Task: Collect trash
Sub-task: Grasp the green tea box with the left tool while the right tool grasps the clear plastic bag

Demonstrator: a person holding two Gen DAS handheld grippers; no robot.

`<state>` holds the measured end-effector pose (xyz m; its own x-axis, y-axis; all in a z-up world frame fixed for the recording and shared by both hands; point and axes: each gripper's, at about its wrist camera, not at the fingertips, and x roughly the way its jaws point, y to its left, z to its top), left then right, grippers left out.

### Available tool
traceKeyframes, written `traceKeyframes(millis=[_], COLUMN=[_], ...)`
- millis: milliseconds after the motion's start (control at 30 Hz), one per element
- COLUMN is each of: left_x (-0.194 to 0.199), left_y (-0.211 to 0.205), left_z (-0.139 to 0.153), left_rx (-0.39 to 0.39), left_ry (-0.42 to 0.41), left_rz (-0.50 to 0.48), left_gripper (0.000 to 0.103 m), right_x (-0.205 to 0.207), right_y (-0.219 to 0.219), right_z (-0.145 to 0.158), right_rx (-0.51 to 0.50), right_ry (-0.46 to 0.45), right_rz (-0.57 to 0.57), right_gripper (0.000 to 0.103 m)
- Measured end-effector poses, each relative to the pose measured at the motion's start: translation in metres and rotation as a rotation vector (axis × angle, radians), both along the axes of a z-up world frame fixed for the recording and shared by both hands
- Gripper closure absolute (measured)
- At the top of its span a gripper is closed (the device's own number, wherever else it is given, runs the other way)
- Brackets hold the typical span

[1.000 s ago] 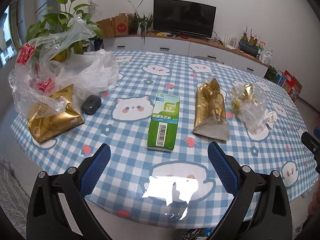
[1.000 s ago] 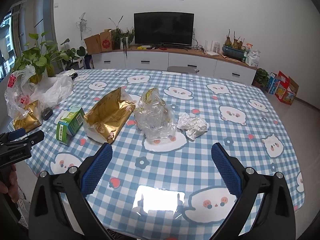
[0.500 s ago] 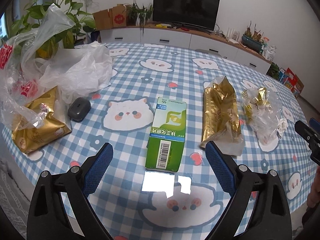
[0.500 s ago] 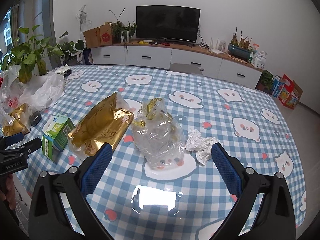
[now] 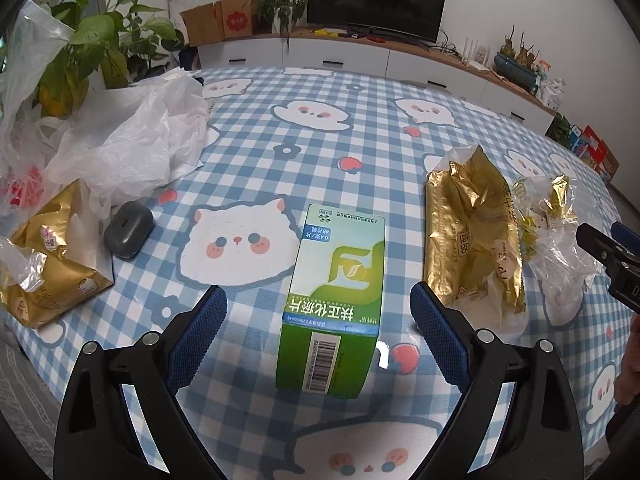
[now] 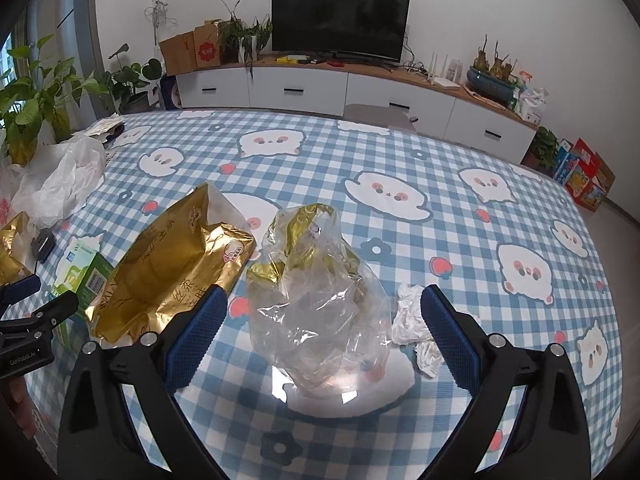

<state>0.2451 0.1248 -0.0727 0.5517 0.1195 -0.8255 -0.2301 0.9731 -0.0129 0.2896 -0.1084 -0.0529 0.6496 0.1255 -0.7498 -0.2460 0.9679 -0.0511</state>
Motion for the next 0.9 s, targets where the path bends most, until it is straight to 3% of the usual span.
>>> traceKeyframes(millis=[367, 500, 567, 767, 900], left_x=[0.023, 0.026, 0.025, 0.022, 0.022], left_y=[0.000, -0.001, -0.002, 0.002, -0.001], left_z=[-0.022, -0.029, -0.032, -0.032, -0.032], left_rx=[-0.009, -0.027, -0.028, -0.048, -0.021], left_ry=[0.045, 0.078, 0.092, 0.089, 0.094], left_rz=[0.008, 0.001, 0.003, 0.020, 0.005], left_gripper=[0.028, 0.045, 0.051, 0.053, 0.054], right_x=[0.028, 0.029, 0.030, 0.031, 0.032], right_y=[0.001, 0.001, 0.001, 0.002, 0.000], right_z=[-0.027, -0.028, -0.028, -0.031, -0.032], right_rx=[0.036, 0.037, 0.037, 0.025, 0.023], right_ry=[0.091, 0.092, 0.097, 0.105, 0.108], right_rz=[-0.020, -0.021, -0.022, -0.028, -0.037], right_gripper=[0.031, 0.039, 0.049, 0.070, 0.077])
